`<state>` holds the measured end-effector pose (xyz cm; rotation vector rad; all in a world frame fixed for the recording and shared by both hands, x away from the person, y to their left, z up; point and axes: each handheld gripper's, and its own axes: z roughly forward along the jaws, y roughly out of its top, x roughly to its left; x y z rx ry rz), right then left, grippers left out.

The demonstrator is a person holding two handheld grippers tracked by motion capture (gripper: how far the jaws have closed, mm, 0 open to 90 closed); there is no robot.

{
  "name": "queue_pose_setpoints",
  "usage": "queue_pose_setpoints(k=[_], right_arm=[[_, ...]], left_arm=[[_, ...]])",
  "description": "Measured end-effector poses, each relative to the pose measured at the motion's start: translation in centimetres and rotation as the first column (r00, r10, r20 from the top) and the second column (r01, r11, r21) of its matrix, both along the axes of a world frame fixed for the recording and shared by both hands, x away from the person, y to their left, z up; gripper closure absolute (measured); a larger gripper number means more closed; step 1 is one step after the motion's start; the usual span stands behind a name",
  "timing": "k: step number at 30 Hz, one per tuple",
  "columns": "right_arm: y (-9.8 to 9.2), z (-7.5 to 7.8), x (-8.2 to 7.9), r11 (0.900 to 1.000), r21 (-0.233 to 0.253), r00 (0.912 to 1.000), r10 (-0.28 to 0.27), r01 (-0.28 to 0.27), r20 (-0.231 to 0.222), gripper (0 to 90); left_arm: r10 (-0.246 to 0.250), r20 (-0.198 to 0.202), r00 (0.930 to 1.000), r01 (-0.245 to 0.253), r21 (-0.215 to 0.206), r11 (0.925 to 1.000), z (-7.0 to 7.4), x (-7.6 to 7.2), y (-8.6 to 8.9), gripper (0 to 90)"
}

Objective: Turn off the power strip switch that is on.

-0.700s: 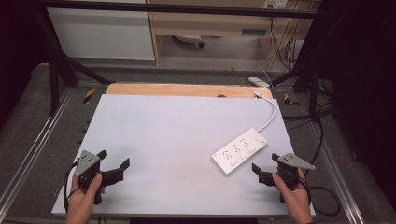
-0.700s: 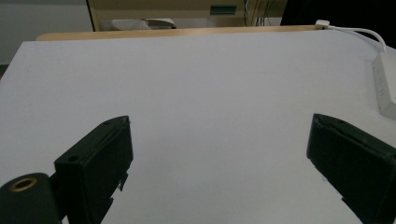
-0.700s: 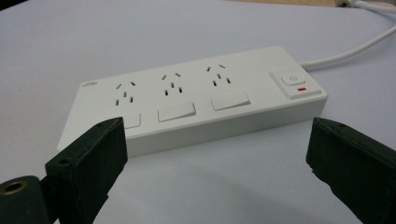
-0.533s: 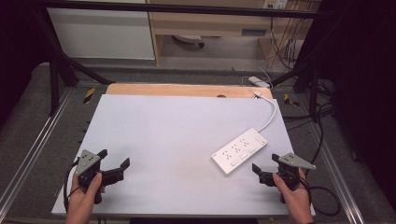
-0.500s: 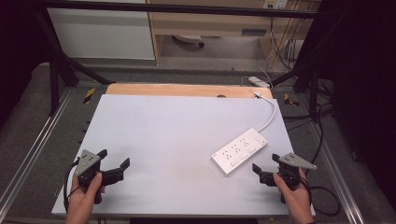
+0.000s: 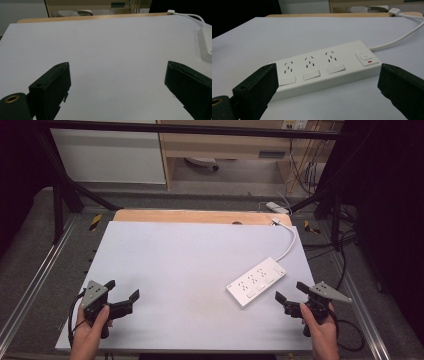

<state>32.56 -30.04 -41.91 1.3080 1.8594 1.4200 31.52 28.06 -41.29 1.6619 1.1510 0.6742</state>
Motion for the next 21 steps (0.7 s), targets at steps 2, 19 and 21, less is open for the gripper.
queue_pose_setpoints(k=[2, 19, 21], right_arm=[[-0.1, 0.2, -0.1, 1.0, 0.003, 1.0, -0.006, 0.006, 0.007, 3.0], [0.0, 3.3, -0.4, 0.999, -0.021, 0.9909, -0.041, 0.044, 0.128, 2.1], [0.1, 3.6, -0.5, 0.998, -0.008, 0.9882, -0.058, 0.06, 0.142, 2.0]], left_arm=[[-0.002, 0.0, 1.0, 0.002, 0.001, 1.0, 0.0, 0.0, 0.0, 6.9], [-0.012, -0.013, 0.9998, 0.012, 0.011, 0.9999, -0.2, 0.0, -0.1, 6.5], [-0.014, -0.013, 0.9998, 0.014, 0.012, 0.9998, -0.2, 0.1, -0.2, 6.5]])
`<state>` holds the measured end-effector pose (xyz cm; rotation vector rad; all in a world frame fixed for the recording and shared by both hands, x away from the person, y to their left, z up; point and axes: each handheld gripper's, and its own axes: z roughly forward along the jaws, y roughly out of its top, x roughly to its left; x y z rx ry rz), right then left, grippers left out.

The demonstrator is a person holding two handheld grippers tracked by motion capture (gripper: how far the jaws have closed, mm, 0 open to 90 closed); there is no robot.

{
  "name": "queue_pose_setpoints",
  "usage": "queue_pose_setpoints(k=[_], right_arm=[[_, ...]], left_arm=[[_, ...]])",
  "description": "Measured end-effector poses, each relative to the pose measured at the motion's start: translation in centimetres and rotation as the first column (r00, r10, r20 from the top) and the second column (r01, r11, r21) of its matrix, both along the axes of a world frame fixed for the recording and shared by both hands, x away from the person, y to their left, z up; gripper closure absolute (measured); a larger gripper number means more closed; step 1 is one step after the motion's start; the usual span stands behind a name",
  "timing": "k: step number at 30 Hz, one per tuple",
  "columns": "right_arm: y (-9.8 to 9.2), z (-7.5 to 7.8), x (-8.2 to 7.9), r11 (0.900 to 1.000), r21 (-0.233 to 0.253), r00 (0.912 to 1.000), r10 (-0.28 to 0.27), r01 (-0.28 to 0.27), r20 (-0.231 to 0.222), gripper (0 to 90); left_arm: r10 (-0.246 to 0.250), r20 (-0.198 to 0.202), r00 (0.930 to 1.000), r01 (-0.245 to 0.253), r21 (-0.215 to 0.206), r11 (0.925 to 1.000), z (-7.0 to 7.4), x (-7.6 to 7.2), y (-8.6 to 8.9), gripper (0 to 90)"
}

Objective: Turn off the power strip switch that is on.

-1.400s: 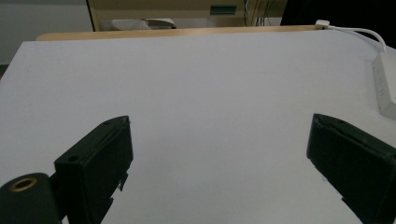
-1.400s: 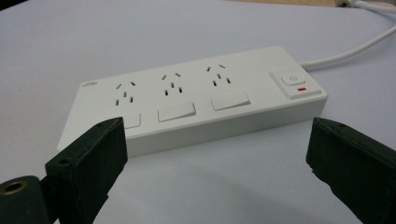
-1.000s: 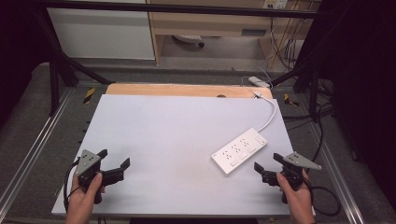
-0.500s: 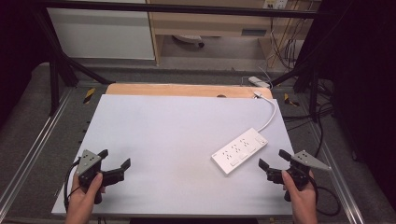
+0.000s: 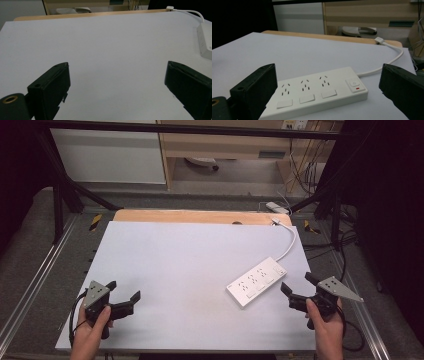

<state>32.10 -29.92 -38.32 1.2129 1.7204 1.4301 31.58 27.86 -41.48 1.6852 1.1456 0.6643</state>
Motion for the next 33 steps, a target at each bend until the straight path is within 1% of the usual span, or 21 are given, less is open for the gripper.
queue_pose_setpoints(k=[5, 7, 9, 16, 21, 22, 24, 26, 28, 29, 33], right_arm=[[0.4, 0.9, -0.1, 1.0, 0.004, 0.9998, 0.001, -0.001, 0.02, 2.1], [0.7, 1.2, 0.0, 1.0, -0.009, 0.9993, -0.02, 0.02, 0.032, 2.4], [0.8, 1.3, 0.1, 1.0, -0.015, 0.9991, -0.026, 0.027, 0.034, 2.6], [2.0, 2.2, 0.8, 1.0, -0.027, 0.9993, 0.011, -0.01, 0.036, 2.6], [2.7, 2.3, 1.1, 0.999, -0.034, 0.999, 0.027, -0.026, 0.036, 2.9], [3.1, 2.3, 1.2, 0.998, -0.043, 0.9988, 0.038, -0.036, 0.033, 2.9], [3.3, 2.2, 1.3, 0.998, -0.049, 0.9987, 0.042, -0.04, 0.03, 2.9], [3.8, 2.3, 1.5, 0.998, -0.046, 0.9985, 0.048, -0.047, 0.024, 3.1], [3.9, 2.3, 1.5, 0.997, -0.051, 0.9984, 0.051, -0.05, 0.025, 3.3], [4.2, 2.4, 1.7, 0.997, -0.058, 0.9983, 0.055, -0.054, 0.018, 3.7], [4.7, 2.6, 2.1, 0.996, -0.059, 0.9975, 0.07, -0.069, 0.013, 5.0]], left_arm=[[-0.012, -0.004, 0.9999, 0.012, 0.004, 0.9999, 0.0, 0.0, -0.2, 6.5], [-0.014, -0.003, 0.9999, 0.014, 0.002, 0.9999, 0.0, 0.0, -0.2, 6.4], [-0.016, -0.003, 0.9999, 0.016, 0.002, 0.9999, 0.0, 0.0, -0.2, 6.5], [-0.02, -0.003, 0.9998, 0.02, 0.005, 0.9998, 0.0, 0.0, -0.2, 6.5], [-0.021, -0.003, 0.9998, 0.021, 0.004, 0.9998, 0.0, 0.0, -0.2, 6.5], [-0.025, -0.003, 0.9997, 0.025, 0.006, 0.9997, 0.0, 0.0, -0.3, 6.5], [-0.032, -0.001, 0.9995, 0.032, 0.014, 0.9994, -0.1, 0.1, -0.5, 6.5], [-0.041, -0.002, 0.9992, 0.041, 0.018, 0.999, -0.1, 0.1, -0.7, 6.5], [-0.047, -0.004, 0.9989, 0.047, 0.023, 0.9986, -0.1, 0.0, -0.8, 6.5], [-0.047, -0.004, 0.9989, 0.047, 0.023, 0.9986, -0.1, 0.0, -0.8, 6.5], [-0.043, -0.004, 0.9991, 0.043, 0.021, 0.9989, -0.1, 0.0, -0.7, 6.4]])
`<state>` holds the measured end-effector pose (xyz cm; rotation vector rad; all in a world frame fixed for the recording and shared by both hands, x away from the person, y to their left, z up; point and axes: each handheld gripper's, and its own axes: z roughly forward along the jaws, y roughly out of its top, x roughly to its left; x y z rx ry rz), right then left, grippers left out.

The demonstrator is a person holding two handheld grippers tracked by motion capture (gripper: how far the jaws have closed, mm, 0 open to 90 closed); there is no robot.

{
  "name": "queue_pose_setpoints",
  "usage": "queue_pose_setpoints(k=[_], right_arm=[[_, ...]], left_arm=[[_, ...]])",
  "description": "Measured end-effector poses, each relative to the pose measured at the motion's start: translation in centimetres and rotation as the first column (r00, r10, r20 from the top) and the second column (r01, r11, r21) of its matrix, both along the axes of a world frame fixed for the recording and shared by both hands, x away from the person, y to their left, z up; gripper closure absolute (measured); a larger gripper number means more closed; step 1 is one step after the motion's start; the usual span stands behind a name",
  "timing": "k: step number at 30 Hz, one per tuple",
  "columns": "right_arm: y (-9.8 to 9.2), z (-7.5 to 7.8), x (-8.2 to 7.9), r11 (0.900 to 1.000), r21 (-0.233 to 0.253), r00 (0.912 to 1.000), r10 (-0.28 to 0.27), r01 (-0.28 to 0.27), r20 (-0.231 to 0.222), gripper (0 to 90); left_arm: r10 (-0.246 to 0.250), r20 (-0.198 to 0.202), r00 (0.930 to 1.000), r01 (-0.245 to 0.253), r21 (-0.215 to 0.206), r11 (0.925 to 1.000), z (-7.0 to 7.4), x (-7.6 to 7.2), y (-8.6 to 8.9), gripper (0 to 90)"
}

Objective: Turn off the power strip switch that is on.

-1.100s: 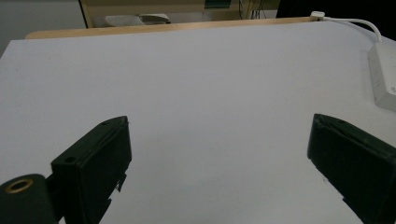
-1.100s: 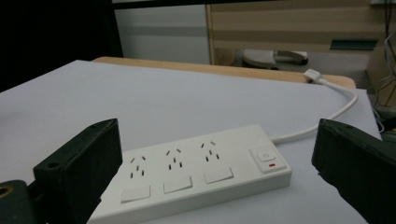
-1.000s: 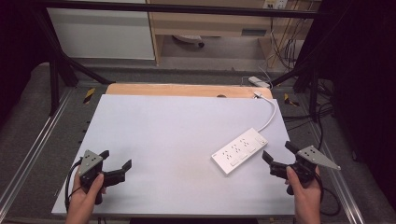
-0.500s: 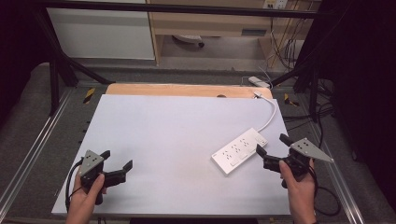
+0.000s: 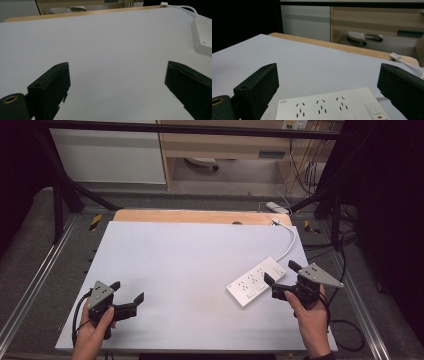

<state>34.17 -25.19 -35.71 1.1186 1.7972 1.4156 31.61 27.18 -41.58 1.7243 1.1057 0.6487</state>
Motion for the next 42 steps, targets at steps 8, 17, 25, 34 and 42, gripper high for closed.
queue_pose_setpoints(k=[8, 17, 25, 34, 42], right_arm=[[1.2, -0.1, 0.4, 1.0, 0.005, 0.9999, 0.011, -0.011, 0.013, 18.3], [3.0, -0.4, 1.1, 0.997, -0.039, 0.9971, 0.074, -0.073, 0.019, 46.8], [3.4, -1.4, 0.9, 0.991, -0.054, 0.9925, 0.121, -0.12, 0.012, 73.5], [3.2, -2.3, 1.1, 0.989, -0.046, 0.9898, 0.141, -0.142, -0.017, 86.6], [3.4, -2.5, 1.2, 0.986, -0.05, 0.9868, 0.158, -0.16, -0.036, 90.0]], left_arm=[[-0.005, -0.004, 1.0, 0.005, 0.007, 1.0, 0.0, 0.0, -0.1, 6.4], [-0.001, -0.009, 1.0, 0.001, 0.003, 1.0, -0.1, 0.0, 0.0, 6.4], [-0.004, -0.012, 0.9999, 0.004, 0.007, 1.0, -0.1, 0.0, 0.0, 6.4], [-0.007, -0.015, 0.9999, 0.007, 0.011, 0.9999, -0.1, 0.1, 0.0, 6.4], [-0.006, -0.012, 0.9999, 0.006, 0.013, 0.9999, -0.1, 0.1, 0.0, 6.4]])
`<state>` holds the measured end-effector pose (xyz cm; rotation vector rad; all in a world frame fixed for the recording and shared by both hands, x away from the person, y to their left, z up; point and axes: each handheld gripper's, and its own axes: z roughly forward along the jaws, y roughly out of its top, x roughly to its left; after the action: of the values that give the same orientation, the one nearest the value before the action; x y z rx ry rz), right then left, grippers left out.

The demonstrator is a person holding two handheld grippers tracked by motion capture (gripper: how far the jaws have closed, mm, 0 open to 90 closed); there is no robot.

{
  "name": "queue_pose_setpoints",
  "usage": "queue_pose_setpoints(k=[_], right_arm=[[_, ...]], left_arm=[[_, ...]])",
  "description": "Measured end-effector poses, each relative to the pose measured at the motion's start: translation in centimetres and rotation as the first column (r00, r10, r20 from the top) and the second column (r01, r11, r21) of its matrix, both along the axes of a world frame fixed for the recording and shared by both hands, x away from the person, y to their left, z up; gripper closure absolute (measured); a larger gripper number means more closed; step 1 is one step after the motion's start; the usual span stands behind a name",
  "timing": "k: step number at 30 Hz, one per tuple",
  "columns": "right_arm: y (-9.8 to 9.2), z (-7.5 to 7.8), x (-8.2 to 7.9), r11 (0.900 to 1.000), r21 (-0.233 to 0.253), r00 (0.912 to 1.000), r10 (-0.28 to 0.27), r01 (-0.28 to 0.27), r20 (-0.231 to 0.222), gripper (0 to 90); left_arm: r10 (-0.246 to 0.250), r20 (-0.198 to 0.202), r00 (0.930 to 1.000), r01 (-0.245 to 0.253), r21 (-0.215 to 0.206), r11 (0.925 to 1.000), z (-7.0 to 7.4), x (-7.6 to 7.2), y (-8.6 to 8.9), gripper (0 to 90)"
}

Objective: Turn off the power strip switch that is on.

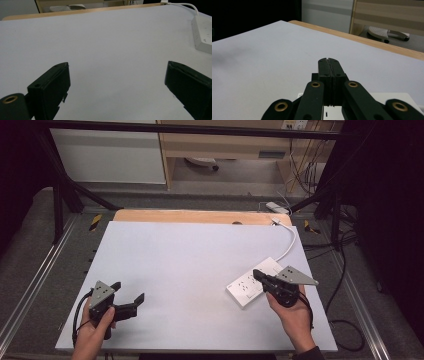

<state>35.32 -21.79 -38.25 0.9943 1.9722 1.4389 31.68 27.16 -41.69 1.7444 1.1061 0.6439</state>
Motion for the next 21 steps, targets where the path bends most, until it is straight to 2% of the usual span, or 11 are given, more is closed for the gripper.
queue_pose_setpoints(k=[13, 16, 21], right_arm=[[0.4, -1.0, 0.2, 1.0, -0.019, 0.9994, 0.012, -0.013, -0.034, 90.0], [0.4, -1.5, 0.3, 0.999, -0.034, 0.998, 0.008, -0.01, -0.062, 90.0], [0.3, -1.9, 0.4, 0.999, -0.036, 0.9965, 0.001, -0.004, -0.084, 90.0]], left_arm=[[-0.006, -0.003, 1.0, 0.006, 0.001, 1.0, 0.0, 0.0, -0.1, 6.4], [-0.002, -0.001, 1.0, 0.002, -0.004, 1.0, 0.0, 0.0, -0.1, 6.4], [-0.002, 0.0, 1.0, 0.002, -0.003, 1.0, 0.0, 0.1, -0.1, 6.4]])
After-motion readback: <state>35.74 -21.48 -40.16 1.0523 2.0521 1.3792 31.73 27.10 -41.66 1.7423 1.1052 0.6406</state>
